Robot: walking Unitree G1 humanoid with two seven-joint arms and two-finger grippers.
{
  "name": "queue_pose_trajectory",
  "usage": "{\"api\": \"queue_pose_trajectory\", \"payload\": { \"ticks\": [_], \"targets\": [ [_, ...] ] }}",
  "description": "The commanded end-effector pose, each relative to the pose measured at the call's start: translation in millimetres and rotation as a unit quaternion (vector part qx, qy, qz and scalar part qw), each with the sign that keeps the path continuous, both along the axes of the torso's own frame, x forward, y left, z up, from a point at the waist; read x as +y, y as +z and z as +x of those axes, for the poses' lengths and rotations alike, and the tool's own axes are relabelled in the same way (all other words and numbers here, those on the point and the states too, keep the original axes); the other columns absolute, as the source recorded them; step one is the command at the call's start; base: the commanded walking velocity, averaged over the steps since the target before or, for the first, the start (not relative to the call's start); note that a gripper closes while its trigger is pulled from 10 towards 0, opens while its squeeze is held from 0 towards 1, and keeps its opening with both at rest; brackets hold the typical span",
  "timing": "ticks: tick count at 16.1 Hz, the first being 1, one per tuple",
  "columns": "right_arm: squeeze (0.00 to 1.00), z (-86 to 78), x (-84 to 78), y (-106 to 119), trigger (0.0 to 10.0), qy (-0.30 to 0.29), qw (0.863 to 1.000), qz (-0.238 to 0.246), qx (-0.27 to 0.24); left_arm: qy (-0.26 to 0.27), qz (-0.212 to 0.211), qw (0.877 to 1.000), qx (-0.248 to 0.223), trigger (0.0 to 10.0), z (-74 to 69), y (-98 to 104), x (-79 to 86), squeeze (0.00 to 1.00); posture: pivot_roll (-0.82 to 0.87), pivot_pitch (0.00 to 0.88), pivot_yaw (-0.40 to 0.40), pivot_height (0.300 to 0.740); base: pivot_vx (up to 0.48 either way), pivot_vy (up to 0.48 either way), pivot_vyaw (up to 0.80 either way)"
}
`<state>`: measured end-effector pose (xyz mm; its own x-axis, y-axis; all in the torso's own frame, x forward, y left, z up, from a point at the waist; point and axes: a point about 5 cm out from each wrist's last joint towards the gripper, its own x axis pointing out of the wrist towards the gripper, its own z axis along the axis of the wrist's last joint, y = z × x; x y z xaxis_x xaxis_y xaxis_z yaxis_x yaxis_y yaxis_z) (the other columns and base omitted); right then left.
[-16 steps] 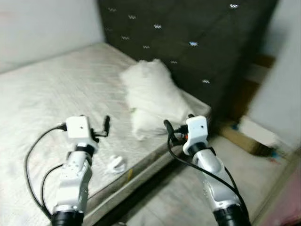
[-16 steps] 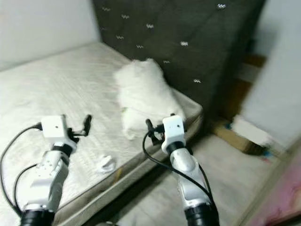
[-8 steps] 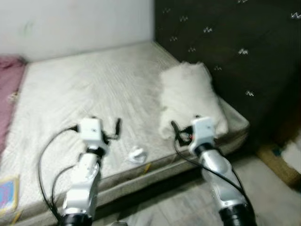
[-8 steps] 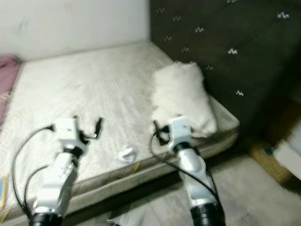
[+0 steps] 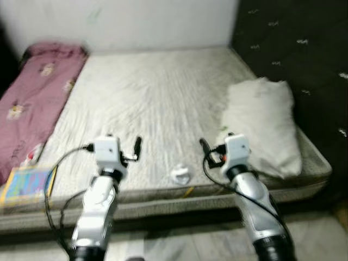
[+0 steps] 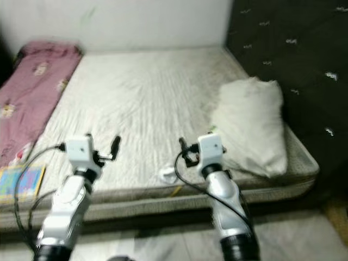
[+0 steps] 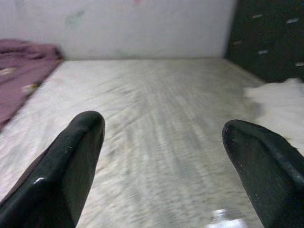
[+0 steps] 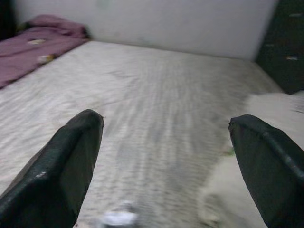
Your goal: Clean up the room
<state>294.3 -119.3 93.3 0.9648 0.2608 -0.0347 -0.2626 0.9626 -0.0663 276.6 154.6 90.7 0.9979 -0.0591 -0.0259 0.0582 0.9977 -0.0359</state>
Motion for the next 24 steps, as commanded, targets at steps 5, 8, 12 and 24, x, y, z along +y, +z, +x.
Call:
{"api": "queue_pose_trajectory", "payload": {
  "ticks": [5,8,12,24],
  "targets": [
    [0.0,-0.4,-4.7,1,10.0,-0.008,1.0,0.002,-0.001,-0.009,-0.009,1.0,-0.011,10.0,1.6,6,-3.2,0.0,0.03,0.0,0.002,0.74,0.0,0.0,0.0],
    [0.0,-0.6,-4.8,0,10.0,-0.009,1.0,0.002,-0.001,-0.012,-0.011,1.0,-0.01,10.0,1.4,6,-3.6,0.0,0.03,0.0,0.002,0.74,0.173,0.0,0.0],
    [0.0,-0.7,-5.7,0,10.0,-0.011,1.0,0.002,-0.001,-0.014,-0.012,1.0,-0.009,10.0,0.6,5,-4.7,0.0,0.03,0.0,0.0,0.74,0.306,0.0,0.0],
    [0.0,-1.1,-23.6,5,10.0,-0.059,0.998,0.01,-0.014,0.028,0.025,0.999,0.001,10.0,1.3,1,0.8,0.0,0.03,0.0,0.031,0.74,0.222,0.0,0.0]
  ]
}}
